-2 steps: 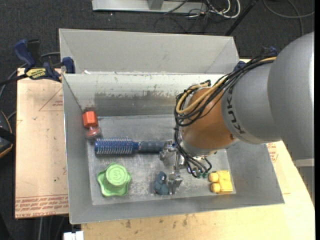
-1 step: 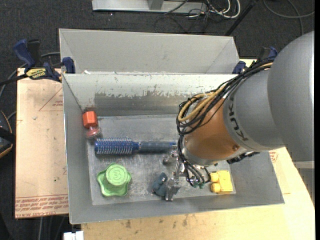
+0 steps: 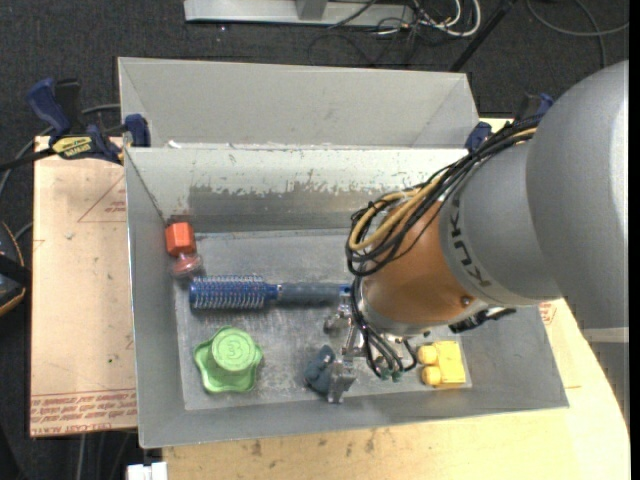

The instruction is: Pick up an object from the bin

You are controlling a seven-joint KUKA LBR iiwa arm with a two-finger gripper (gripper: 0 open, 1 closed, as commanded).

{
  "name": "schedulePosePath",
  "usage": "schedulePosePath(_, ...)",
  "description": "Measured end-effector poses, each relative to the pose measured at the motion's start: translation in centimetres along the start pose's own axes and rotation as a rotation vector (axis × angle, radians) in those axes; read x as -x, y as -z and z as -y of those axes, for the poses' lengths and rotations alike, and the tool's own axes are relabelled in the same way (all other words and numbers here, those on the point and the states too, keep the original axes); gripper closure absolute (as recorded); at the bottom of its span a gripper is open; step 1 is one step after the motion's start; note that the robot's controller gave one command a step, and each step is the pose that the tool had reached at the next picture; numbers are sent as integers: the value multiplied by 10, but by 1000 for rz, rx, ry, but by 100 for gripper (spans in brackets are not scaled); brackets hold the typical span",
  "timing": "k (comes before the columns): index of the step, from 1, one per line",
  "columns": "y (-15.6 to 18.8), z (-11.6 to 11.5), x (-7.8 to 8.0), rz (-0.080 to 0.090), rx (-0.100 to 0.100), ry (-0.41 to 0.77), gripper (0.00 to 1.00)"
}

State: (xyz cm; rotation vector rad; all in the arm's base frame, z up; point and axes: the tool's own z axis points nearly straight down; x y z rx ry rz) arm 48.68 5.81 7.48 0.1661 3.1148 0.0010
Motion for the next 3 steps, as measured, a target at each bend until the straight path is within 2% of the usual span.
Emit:
schedulePosePath(1, -1, -8, 0, -9, -2, -94, 0)
schedulePosePath(2, -1, -10, -1, -16, 0, -90, 100)
schedulePosePath(3, 131, -16, 9, -14, 1, -62, 100)
